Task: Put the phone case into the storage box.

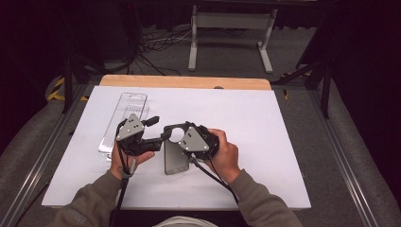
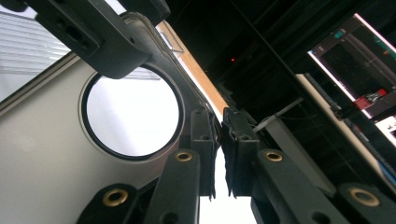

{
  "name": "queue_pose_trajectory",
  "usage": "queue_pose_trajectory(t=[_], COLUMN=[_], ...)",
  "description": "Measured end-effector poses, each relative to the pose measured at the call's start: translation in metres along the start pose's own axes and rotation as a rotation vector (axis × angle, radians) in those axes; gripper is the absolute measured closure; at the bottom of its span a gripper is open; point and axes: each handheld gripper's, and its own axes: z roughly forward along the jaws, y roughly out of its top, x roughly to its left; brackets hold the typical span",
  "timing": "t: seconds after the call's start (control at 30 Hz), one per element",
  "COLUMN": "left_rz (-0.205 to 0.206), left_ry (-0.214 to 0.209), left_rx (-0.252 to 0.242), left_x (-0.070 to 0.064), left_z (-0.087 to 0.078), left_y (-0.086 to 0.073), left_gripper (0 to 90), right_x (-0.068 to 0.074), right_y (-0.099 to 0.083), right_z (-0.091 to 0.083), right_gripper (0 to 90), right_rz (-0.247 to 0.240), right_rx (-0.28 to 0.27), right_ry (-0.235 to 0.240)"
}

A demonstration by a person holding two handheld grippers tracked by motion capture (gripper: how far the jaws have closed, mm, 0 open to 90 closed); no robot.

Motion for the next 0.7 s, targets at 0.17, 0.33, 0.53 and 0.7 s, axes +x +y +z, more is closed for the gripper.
queue_pose_trajectory(t=[0.17, 0.33, 0.53, 0.7], left_rz=[0.002, 0.023, 0.047, 0.052], left_ry=[-0.013, -0.022, -0.037, -0.052], left_rx=[-0.006, 0.006, 0.001, -0.001], left_x=[0.0003, 0.0015, 0.0018, 0.0006], left_z=[-0.0003, 0.0003, 0.0000, 0.0002], left_y=[0.0017, 0.0021, 0.0026, 0.0025], left_gripper=[42.3, 47.6, 60.0, 70.3], right_x=[0.0001, 0.0020, 0.0050, 0.0065], right_y=[0.0019, 0.0030, 0.0049, 0.0057], right_z=[-0.0028, -0.0029, -0.0027, -0.0033], right_gripper=[83.4, 83.4, 83.1, 83.1], right_rz=[-0.021, -0.038, -0.057, -0.080], right_rx=[-0.012, -0.015, -0.015, -0.020], right_ry=[-0.034, -0.048, -0.061, -0.076])
